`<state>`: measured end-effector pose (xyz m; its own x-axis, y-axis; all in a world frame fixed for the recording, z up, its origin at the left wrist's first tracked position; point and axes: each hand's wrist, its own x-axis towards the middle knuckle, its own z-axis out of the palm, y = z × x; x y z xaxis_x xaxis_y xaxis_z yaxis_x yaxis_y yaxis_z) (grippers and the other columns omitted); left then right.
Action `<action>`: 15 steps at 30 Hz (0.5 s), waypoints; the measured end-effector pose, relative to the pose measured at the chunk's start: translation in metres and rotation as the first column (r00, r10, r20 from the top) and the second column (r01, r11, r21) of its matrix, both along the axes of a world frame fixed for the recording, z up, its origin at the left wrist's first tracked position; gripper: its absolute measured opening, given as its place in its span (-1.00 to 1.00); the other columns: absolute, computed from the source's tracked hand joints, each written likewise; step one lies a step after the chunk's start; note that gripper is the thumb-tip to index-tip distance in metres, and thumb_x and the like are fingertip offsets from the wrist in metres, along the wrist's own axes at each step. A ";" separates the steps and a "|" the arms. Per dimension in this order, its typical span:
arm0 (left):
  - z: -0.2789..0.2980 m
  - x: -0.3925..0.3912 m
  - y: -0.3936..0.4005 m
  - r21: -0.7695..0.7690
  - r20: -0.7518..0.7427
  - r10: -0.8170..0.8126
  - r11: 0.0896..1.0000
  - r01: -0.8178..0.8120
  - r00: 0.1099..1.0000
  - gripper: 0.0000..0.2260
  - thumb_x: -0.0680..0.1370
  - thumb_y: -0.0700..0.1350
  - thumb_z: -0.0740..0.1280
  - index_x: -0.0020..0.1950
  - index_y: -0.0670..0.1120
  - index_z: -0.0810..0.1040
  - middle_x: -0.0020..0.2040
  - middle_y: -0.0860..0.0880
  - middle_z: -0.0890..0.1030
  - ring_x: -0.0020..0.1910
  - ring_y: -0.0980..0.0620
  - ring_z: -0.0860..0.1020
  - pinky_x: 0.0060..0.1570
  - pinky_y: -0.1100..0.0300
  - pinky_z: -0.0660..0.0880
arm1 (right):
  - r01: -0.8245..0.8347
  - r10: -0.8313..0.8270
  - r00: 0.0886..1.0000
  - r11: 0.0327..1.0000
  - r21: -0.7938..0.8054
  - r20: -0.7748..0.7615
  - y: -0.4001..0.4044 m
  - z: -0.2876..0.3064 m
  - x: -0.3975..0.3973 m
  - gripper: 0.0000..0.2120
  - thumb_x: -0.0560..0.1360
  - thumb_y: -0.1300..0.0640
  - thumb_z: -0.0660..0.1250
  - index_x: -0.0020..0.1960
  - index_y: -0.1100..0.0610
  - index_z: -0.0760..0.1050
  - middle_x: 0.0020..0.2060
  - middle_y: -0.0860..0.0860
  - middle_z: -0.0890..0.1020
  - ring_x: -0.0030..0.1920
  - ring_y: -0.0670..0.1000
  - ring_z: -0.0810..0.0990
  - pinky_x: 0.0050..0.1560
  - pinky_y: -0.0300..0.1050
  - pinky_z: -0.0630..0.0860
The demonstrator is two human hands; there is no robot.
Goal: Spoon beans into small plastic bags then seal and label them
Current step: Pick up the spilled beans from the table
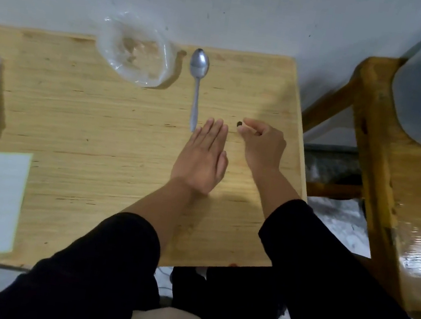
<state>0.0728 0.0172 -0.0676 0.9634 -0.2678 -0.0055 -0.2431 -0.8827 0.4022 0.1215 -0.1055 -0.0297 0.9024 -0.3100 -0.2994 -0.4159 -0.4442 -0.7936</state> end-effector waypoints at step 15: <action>-0.002 0.002 -0.001 -0.031 0.034 0.016 0.999 -0.014 0.999 -0.49 0.57 -0.03 -0.01 0.46 -0.25 0.24 0.47 -0.19 0.25 0.50 -0.10 0.12 0.47 0.10 -0.06 | -0.233 0.264 0.964 0.908 -0.349 0.043 -0.004 -0.017 0.002 -0.74 0.56 0.03 0.24 0.13 0.12 0.59 0.04 0.02 0.66 0.08 -0.02 0.59 0.06 -0.29 0.35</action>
<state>0.0747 0.0163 -0.0692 0.9668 -0.2529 0.0358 -0.2441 -0.8736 0.4211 0.1239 -0.1091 -0.0470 0.9809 -0.1412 -0.1336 -0.1936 -0.7718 -0.6056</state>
